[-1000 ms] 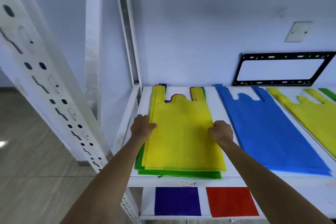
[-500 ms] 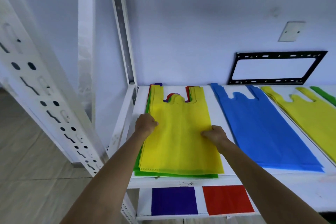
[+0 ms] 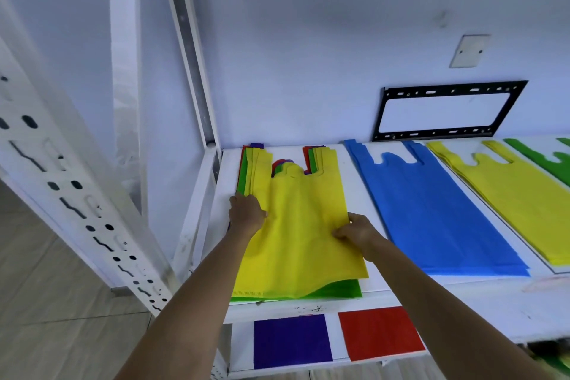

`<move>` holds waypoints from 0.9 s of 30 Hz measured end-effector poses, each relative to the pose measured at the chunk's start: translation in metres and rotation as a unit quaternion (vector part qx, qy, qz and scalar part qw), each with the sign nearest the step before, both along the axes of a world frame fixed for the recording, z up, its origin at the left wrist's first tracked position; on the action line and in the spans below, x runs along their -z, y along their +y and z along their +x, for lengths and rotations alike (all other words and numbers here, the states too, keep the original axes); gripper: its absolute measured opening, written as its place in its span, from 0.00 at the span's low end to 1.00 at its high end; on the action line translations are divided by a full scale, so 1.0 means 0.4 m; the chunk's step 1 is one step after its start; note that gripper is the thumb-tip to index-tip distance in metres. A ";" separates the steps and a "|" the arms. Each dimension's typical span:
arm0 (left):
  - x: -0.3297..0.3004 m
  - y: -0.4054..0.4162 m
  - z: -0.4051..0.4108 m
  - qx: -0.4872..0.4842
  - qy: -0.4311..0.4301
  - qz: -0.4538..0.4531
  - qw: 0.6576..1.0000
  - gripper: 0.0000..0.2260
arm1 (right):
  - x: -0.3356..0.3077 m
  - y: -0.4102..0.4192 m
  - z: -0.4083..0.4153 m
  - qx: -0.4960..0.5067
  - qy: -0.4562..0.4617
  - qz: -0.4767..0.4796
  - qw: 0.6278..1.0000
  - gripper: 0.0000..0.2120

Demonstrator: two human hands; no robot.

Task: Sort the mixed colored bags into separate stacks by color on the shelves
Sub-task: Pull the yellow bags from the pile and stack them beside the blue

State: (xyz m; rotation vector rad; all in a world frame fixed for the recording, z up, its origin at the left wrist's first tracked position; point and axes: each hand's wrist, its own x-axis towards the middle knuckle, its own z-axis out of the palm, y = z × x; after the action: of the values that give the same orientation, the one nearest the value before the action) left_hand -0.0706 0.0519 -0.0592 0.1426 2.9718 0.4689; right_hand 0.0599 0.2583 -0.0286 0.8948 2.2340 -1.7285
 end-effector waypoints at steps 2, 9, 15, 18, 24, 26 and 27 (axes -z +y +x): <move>0.012 0.012 0.021 0.015 0.044 -0.024 0.999 0.17 | 0.004 -0.001 0.005 0.006 0.006 -0.008 1.000 0.24; 0.019 0.016 0.052 0.023 0.148 0.032 0.988 0.11 | 0.009 -0.003 0.008 0.006 0.011 0.000 1.000 0.23; -0.050 0.016 0.009 -0.185 -0.112 0.465 0.858 0.31 | -0.002 -0.002 0.011 0.001 0.007 -0.002 1.000 0.24; 0.023 -0.019 -0.105 -0.240 -0.214 0.516 0.794 0.46 | -0.004 0.000 0.016 0.000 0.005 -0.013 1.000 0.25; -0.122 -0.015 -0.003 -0.164 -0.295 0.489 0.804 0.31 | -0.004 -0.001 0.025 0.003 0.005 -0.028 1.000 0.25; -0.112 -0.022 -0.006 -0.145 -0.270 0.466 0.830 0.30 | -0.010 -0.001 0.031 0.009 0.011 -0.040 0.999 0.26; -0.105 -0.027 -0.009 -0.133 -0.263 0.455 0.840 0.29 | -0.012 0.003 0.035 0.007 0.011 -0.052 0.999 0.27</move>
State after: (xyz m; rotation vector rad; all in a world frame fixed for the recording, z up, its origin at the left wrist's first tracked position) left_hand -0.0742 0.0409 -0.0173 -0.2768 2.0088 1.6138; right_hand 0.0739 0.2596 -0.0240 0.8744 2.1328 -1.8503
